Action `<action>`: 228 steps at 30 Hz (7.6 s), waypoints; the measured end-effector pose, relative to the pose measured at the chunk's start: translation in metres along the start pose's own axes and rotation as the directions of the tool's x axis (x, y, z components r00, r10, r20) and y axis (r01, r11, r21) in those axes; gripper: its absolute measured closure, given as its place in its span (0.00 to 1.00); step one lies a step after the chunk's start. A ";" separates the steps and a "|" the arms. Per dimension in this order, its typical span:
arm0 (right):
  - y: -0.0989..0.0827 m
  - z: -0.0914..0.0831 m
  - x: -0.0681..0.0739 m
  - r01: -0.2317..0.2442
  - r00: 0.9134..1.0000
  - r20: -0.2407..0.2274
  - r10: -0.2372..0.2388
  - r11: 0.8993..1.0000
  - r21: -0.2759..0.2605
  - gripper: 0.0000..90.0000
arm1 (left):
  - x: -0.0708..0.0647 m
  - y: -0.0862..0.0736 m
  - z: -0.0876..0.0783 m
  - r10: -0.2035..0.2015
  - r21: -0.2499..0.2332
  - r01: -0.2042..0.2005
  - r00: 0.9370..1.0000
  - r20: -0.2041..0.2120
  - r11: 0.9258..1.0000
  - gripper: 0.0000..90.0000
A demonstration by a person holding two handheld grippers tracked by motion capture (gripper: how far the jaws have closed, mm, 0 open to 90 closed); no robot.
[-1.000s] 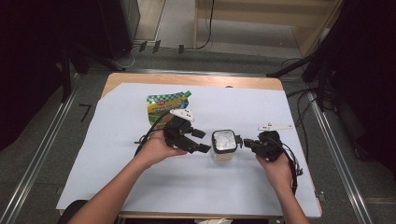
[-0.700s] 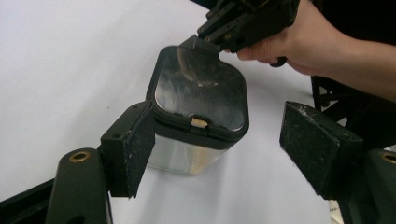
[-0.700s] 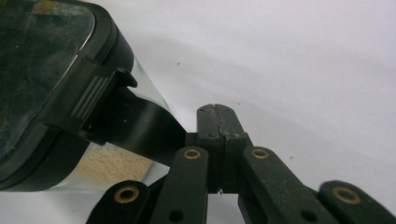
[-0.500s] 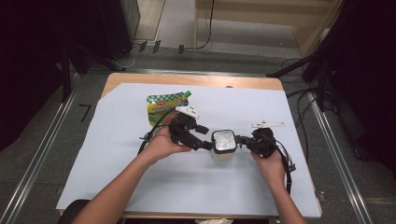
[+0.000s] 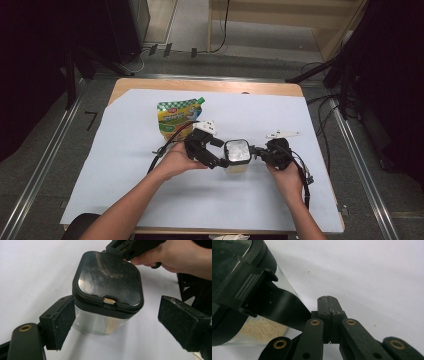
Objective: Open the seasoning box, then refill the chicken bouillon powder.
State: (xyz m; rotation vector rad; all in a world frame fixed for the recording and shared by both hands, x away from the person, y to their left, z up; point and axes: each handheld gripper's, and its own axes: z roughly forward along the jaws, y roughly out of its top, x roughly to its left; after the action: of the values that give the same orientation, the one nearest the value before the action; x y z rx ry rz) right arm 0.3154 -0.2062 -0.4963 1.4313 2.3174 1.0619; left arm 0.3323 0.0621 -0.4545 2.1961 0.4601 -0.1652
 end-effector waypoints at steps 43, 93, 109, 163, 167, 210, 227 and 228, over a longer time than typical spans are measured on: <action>-0.001 0.002 0.008 -0.004 1.000 -0.015 0.004 1.000 0.007 1.00 | -0.004 -0.002 0.013 0.062 -0.056 -0.067 0.994 -0.092 0.996 0.15; -0.005 -0.004 0.015 0.030 0.999 -0.025 -0.030 1.000 0.007 1.00 | -0.028 0.028 0.000 0.074 -0.045 -0.073 0.997 0.019 0.996 0.63; -0.007 -0.007 0.022 0.042 0.998 -0.040 -0.042 0.999 0.010 1.00 | -0.035 0.045 0.001 0.115 -0.028 -0.113 0.990 0.083 0.993 0.87; -0.019 -0.023 0.028 0.041 0.987 -0.154 -0.045 0.999 -0.023 1.00 | -0.009 -0.003 -0.104 -0.074 -0.080 0.072 0.997 -0.029 0.994 0.63; -0.023 -0.040 0.032 0.026 0.984 -0.177 -0.034 0.999 -0.046 1.00 | -0.005 -0.008 -0.121 -0.098 -0.087 0.093 0.994 -0.055 0.992 0.61; -0.015 -0.011 0.140 0.254 0.871 -0.410 -0.270 0.963 -0.094 0.62 | 0.028 -0.068 -0.189 -0.232 -0.127 0.204 0.935 -0.270 0.971 0.49; -0.003 -0.002 0.148 0.273 0.872 -0.394 -0.291 0.957 -0.101 0.60 | 0.048 -0.038 -0.160 -0.235 -0.134 0.207 0.940 -0.248 0.969 0.62; 0.000 -0.002 0.150 0.278 0.872 -0.389 -0.296 0.955 -0.101 0.60 | 0.049 -0.037 -0.158 -0.234 -0.133 0.206 0.939 -0.253 0.969 0.64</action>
State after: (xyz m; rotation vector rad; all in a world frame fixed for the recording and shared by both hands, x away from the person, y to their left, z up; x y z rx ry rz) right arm 0.2388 -0.0804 -0.4674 0.8683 2.6539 1.4044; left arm 0.3570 0.2200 -0.3972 2.0679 0.8495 0.0366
